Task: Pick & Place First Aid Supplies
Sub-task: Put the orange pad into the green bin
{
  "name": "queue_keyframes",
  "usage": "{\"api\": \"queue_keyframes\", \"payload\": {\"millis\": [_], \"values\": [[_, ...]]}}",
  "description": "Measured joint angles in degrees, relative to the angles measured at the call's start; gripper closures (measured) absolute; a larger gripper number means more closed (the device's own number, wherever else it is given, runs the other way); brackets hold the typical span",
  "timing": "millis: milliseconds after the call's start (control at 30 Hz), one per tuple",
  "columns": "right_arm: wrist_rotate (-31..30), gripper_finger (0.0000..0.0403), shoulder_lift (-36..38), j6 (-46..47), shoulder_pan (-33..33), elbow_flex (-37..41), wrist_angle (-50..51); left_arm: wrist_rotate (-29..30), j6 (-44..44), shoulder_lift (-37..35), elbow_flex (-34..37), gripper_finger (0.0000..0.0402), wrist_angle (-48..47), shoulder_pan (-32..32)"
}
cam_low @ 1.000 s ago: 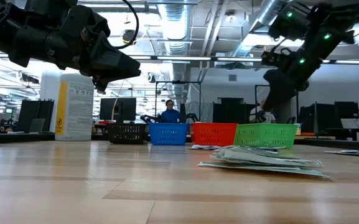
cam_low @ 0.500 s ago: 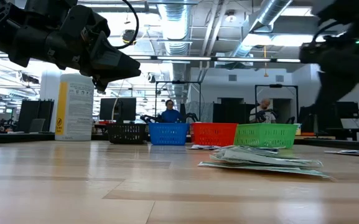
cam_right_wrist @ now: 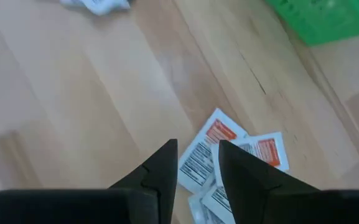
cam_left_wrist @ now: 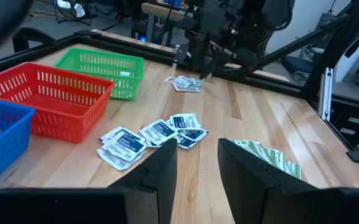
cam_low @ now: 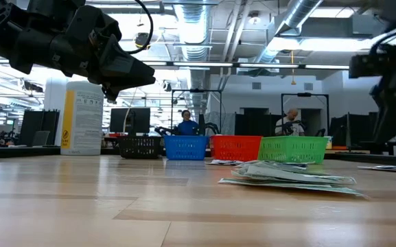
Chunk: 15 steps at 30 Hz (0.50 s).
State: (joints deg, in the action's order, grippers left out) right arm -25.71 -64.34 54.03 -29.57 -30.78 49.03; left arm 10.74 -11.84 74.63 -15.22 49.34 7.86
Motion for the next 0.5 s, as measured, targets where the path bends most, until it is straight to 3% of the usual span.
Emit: {"api": "queue_keyframes", "payload": {"millis": [200, 500], "values": [[-0.2, 0.0292, -3.2, 0.1, 0.1, 3.5, -1.6, 0.0, 0.0, 0.0, 0.0, 0.0286, 0.0, 0.0], [-2.0, 0.0292, -1.7, -0.4, 0.0, 6.7, -6.5, 0.1, 0.0, 0.0, 0.0, 0.0286, 0.0, 0.0]]}}
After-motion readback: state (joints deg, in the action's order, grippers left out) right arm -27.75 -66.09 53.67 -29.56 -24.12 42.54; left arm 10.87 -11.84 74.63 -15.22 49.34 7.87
